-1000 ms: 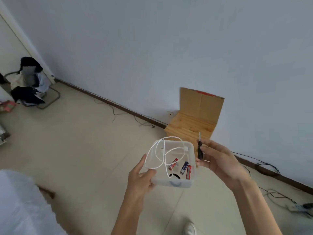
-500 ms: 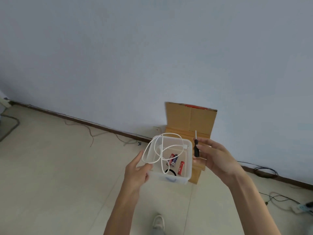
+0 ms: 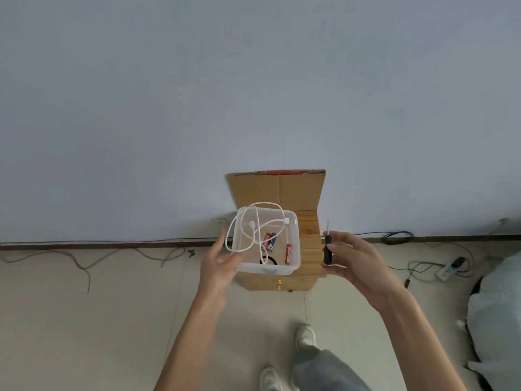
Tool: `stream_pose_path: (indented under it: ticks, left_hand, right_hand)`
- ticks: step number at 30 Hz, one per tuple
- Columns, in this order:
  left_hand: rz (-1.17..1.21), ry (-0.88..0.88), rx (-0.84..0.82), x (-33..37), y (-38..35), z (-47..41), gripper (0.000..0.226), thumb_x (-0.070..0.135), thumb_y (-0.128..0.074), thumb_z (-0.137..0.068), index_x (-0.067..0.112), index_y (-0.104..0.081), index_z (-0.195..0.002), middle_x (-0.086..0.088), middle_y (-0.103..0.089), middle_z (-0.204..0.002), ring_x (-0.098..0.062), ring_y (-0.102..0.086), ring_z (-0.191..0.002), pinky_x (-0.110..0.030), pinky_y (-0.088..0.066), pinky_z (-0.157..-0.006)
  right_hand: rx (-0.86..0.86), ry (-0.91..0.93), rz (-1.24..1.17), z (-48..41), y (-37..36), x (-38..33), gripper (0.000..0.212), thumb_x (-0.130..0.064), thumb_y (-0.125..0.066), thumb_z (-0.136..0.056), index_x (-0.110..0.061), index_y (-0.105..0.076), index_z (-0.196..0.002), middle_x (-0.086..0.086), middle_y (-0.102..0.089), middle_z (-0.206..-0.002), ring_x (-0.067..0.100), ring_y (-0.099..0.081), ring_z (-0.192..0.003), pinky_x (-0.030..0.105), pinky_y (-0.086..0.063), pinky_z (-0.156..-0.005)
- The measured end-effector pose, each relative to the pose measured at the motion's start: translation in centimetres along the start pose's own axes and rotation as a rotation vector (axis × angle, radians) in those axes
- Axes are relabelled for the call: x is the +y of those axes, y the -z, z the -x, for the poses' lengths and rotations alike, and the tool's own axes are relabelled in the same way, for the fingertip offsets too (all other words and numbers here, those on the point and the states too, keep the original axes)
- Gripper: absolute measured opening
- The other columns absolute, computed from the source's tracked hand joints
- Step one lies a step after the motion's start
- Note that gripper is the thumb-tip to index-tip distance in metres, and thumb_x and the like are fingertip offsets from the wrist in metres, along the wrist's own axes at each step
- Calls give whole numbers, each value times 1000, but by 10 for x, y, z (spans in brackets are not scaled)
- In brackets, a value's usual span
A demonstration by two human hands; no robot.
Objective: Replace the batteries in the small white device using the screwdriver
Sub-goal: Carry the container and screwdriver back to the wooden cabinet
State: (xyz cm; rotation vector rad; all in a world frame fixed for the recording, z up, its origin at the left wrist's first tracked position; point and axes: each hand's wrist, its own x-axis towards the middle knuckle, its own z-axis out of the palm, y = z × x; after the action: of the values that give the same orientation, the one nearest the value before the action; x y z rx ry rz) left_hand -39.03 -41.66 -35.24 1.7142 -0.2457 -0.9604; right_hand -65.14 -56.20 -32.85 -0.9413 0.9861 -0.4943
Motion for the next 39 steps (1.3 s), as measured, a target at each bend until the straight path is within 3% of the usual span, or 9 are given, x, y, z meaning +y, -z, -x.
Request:
stream_pose_path:
  ticks: [6,10,13,16,18,25,29,33,39]
  left_hand:
    - [-55,63,-20,5,-30,-84,73,8,-77,-92,35,-51,-155,16,-71,-65,0,-55,-55,-31,-53,-80]
    - [-55,109,-36,-1,-49,-139,71,8,-76,-93,44,-52,-149,15,-75,-79,-8,-53,-62,-28,-51,-76]
    - [-86,126,-54,-19,-60,-183,64,14,-79,-90,47,-62,-143,10,-80,-107,-14,-60,-80,-28,-52,-76]
    - [-109,145,-49,-39,-68,-221,66,25,-86,-86,54,-62,-140,11,-76,-129,-15,-70,-119,-38,-56,-100]
    - [-109,159,-72,-56,-76,-244,66,31,-89,-85,54,-62,-140,14,-75,-130,-16,-67,-128,-45,-52,-110]
    - [-155,263,-39,-133,-85,-317,56,35,-88,-86,63,-64,-130,18,-73,-130,-6,-64,-125,-43,-53,-109]
    - [-161,318,-2,-175,-81,-346,57,25,-86,-90,71,-62,-114,31,-76,-102,8,-62,-108,-23,-47,-84]
    - [-178,302,0,-213,-79,-371,60,12,-79,-94,69,-66,-109,33,-76,-98,20,-65,-93,-23,-45,-84]
    - [-163,301,-11,-243,-86,-392,58,18,-83,-91,63,-66,-125,26,-77,-113,5,-65,-114,-28,-52,-94]
  right_hand:
    - [65,-39,109,-88,2,-1,28,-3,-58,-104,-10,-66,-130,23,-73,-115,33,-71,-90,44,-65,-80]
    - [96,-106,175,-147,10,14,29,0,-59,-103,-7,-65,-131,25,-71,-108,32,-71,-82,45,-66,-78]
    - [87,-153,239,-191,16,32,29,2,-59,-102,-7,-64,-130,31,-70,-111,33,-72,-80,45,-66,-76]
    - [134,-173,298,-235,16,57,29,2,-58,-102,-9,-64,-128,28,-69,-105,31,-73,-76,40,-66,-69]
    - [193,-167,356,-265,18,76,30,1,-59,-101,-12,-64,-127,24,-68,-104,30,-73,-74,41,-66,-69]
    - [282,-162,583,-365,34,163,37,-4,-57,-102,-16,-57,-137,14,-66,-111,33,-76,-78,51,-67,-70]
    - [329,-131,759,-401,38,221,31,-11,-57,-104,-25,-56,-131,-6,-65,-100,30,-74,-79,52,-65,-68]
    - [325,-118,908,-423,45,272,30,-18,-55,-104,-27,-54,-133,-7,-67,-104,28,-72,-87,51,-63,-76]
    - [322,-62,1058,-445,45,304,22,-12,-56,-105,-15,-56,-127,3,-66,-110,28,-66,-93,48,-59,-77]
